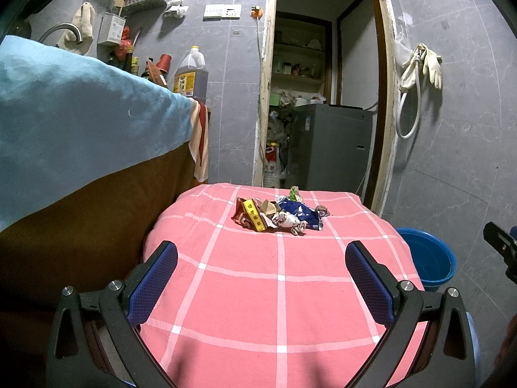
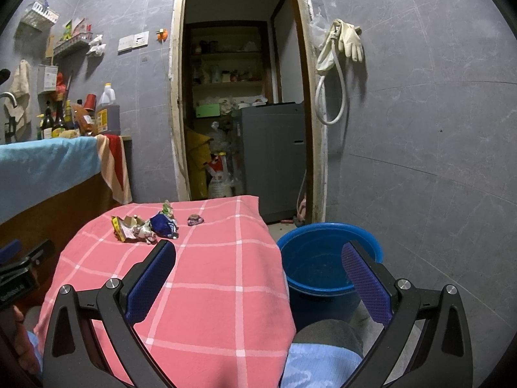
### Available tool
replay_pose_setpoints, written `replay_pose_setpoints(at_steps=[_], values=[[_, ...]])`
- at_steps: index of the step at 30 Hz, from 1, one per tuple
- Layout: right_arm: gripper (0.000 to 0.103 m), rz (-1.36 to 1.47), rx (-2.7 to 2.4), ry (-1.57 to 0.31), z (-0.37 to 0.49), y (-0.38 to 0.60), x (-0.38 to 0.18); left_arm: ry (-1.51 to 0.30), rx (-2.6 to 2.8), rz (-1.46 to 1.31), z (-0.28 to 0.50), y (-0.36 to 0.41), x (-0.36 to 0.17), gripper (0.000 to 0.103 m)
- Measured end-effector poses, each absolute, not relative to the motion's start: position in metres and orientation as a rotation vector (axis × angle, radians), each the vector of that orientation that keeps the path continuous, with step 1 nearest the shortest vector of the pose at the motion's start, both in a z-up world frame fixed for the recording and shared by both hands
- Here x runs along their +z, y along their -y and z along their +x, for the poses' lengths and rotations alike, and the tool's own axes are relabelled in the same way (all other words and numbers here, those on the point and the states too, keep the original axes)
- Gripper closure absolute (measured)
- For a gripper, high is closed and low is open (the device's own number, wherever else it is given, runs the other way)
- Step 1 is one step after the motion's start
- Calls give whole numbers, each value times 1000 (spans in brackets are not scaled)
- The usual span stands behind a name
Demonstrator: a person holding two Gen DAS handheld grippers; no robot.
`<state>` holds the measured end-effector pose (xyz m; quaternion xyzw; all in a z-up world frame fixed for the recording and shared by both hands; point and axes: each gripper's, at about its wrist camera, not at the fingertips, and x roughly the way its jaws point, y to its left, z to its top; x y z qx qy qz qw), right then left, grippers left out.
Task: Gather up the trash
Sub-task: 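Move both tools forward toward the wrapper pile on the pink cloth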
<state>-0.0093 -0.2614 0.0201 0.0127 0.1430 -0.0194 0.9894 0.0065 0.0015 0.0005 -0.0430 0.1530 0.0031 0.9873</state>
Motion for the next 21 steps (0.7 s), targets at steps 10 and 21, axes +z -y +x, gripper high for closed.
replay_pose_setpoints(at_steps=[10,21], values=[[0,16,55,-223,28,239,52,-233,32,-83,22,-7,22,2],[0,13,111,-187,56,224,68,-180,76,-75,47,-13,45,2]])
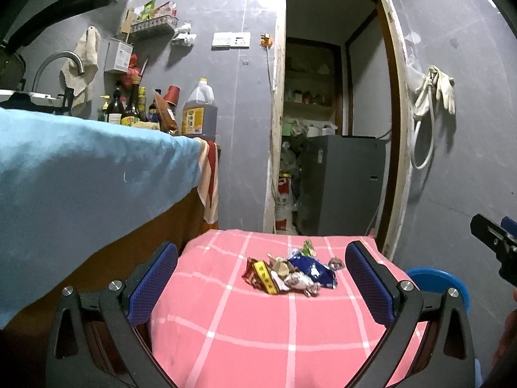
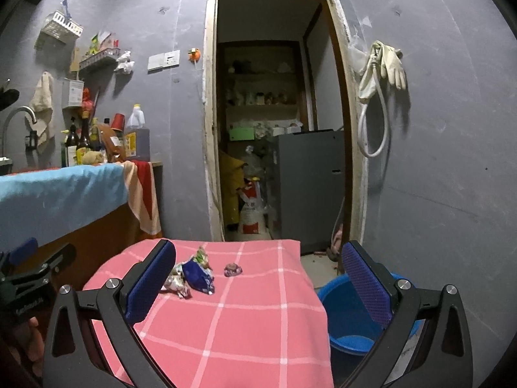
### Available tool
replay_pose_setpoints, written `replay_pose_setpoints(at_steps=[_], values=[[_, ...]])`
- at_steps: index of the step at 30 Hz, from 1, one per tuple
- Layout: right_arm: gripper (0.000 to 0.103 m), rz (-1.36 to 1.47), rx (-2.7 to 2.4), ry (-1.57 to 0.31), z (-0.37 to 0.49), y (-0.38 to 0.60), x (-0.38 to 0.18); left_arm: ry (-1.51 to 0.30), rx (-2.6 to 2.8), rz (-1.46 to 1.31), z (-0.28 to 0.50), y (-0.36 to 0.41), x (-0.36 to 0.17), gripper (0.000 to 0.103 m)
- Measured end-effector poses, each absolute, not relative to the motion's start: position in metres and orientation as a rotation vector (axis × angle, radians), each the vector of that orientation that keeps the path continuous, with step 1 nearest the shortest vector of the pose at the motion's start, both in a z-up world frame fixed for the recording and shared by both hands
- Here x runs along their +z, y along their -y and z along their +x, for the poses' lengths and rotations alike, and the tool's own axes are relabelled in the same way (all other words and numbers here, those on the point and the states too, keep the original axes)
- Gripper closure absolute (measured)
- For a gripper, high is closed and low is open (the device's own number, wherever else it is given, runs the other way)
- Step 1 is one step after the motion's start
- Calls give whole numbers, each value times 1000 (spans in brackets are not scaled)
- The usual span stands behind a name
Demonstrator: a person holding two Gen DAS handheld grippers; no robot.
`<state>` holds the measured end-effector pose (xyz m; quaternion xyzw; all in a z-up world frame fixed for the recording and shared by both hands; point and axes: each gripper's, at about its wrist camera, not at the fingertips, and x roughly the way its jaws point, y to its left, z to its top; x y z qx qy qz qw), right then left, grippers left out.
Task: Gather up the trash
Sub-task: 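Move both tools forward toward the wrapper pile on the pink cloth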
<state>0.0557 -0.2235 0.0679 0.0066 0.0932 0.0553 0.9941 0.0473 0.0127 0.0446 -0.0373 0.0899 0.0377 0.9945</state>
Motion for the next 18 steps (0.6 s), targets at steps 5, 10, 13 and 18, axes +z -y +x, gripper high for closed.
replay_pose_setpoints(at_steps=[5,10,13,18], values=[[0,19,127,-173,68,221,71,-165,88,-67,59,-14,48,1],[0,19,142,-160,81,217,73,-163,92,-64,70,-13,48,1],[0,18,155,-153,89,214,73,-165,95,-60,75,-14,48,1],[0,0,174,-157,102,206,67,-194,118,-52,90,-19,42,1]])
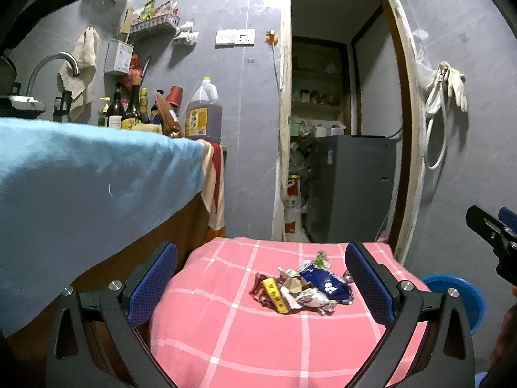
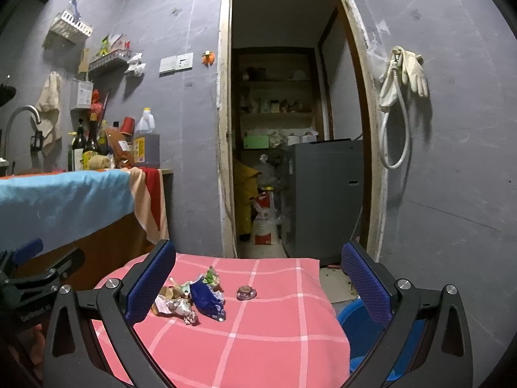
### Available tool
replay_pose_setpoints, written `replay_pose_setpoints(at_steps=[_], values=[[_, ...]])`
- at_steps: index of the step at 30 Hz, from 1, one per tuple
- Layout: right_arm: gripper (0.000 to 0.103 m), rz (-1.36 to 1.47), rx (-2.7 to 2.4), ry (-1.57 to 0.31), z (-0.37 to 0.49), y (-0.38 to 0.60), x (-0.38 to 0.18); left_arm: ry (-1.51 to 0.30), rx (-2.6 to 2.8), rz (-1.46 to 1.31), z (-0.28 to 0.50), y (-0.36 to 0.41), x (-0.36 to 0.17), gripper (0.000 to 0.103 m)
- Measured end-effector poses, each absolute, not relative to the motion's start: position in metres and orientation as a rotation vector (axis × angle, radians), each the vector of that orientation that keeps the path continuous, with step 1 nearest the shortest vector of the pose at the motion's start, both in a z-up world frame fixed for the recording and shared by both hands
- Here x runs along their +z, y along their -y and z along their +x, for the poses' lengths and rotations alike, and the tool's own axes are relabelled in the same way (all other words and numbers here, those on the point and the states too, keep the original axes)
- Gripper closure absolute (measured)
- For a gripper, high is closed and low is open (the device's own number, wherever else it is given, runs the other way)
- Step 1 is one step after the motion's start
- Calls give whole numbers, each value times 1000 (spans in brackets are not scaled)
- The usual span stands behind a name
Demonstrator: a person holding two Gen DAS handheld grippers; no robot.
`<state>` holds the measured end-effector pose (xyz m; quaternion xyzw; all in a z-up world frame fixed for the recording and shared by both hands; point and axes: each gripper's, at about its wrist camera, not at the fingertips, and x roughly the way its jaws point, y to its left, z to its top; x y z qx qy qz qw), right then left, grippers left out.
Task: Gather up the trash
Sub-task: 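Move both tools forward toward the wrapper pile on the pink cloth, then grasp the blue snack bag with the right tool while the left grasps the yellow box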
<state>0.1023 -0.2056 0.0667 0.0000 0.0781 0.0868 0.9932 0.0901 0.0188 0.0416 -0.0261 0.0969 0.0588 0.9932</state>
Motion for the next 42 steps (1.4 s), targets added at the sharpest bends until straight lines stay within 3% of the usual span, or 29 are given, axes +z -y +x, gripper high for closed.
replay_pose_setpoints(at_steps=[24,32,38,42], values=[[1,-62,383,-347,202,175,7,-414,87,-132,180,-55,-18,2],[15,-64,453,-491,239,163,-13,-491,46,-116,203,-52,-32,2],[19,-76,481,-620,260,154,-31,-607,7,-130,223,-52,-45,14],[34,-105,504,-692,272,144,-42,-670,-18,-159,232,-54,-49,30]])
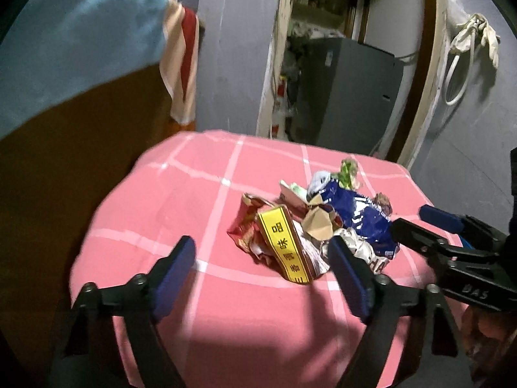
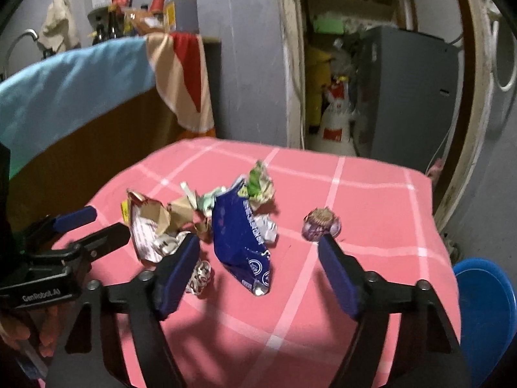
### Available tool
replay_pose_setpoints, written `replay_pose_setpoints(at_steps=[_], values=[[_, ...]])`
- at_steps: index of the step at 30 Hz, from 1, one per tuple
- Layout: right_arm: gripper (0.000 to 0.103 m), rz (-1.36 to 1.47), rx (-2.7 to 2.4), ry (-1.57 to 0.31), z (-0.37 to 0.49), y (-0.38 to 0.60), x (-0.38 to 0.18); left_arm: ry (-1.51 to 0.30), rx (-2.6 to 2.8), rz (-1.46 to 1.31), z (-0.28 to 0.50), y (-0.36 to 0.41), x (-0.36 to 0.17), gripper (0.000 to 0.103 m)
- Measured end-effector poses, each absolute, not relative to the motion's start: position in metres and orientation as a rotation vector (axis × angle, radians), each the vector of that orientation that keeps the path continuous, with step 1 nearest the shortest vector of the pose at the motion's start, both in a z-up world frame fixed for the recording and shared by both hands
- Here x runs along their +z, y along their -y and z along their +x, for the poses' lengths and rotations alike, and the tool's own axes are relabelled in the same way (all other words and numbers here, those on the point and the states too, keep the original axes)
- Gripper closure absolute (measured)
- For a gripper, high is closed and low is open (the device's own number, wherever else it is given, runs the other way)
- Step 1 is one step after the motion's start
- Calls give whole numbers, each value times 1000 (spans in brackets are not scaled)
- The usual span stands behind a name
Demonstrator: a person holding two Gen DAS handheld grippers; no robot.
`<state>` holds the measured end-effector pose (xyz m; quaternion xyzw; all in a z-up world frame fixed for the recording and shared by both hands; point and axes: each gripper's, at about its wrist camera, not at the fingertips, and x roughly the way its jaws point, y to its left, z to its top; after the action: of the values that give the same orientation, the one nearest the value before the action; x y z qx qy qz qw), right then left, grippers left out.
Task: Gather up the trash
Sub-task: 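Grasp the blue snack bag with the right tool while the left grasps the yellow box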
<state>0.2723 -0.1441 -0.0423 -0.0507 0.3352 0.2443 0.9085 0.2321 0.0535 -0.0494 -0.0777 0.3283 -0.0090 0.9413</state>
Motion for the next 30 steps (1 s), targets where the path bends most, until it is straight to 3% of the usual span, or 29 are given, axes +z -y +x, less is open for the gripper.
replay_pose_setpoints(at_steps=[9,12,16,17,30], values=[[35,-88,561,-814,298,134,-60,-776,-117,-281,248,-62,-59,53],[58,-82,575,-841,302,132,-64,-801,-144,-329,252,-66,-61,63],[76,-55,590,-858,302,135,-66,-812,-169,-389,253,-70,-60,74],[76,-51,591,-858,301,137,-65,-815,-177,-405,253,-71,-60,79],[80,-50,582,-792,264,150,-54,-780,-140,-385,223,-62,-50,83]])
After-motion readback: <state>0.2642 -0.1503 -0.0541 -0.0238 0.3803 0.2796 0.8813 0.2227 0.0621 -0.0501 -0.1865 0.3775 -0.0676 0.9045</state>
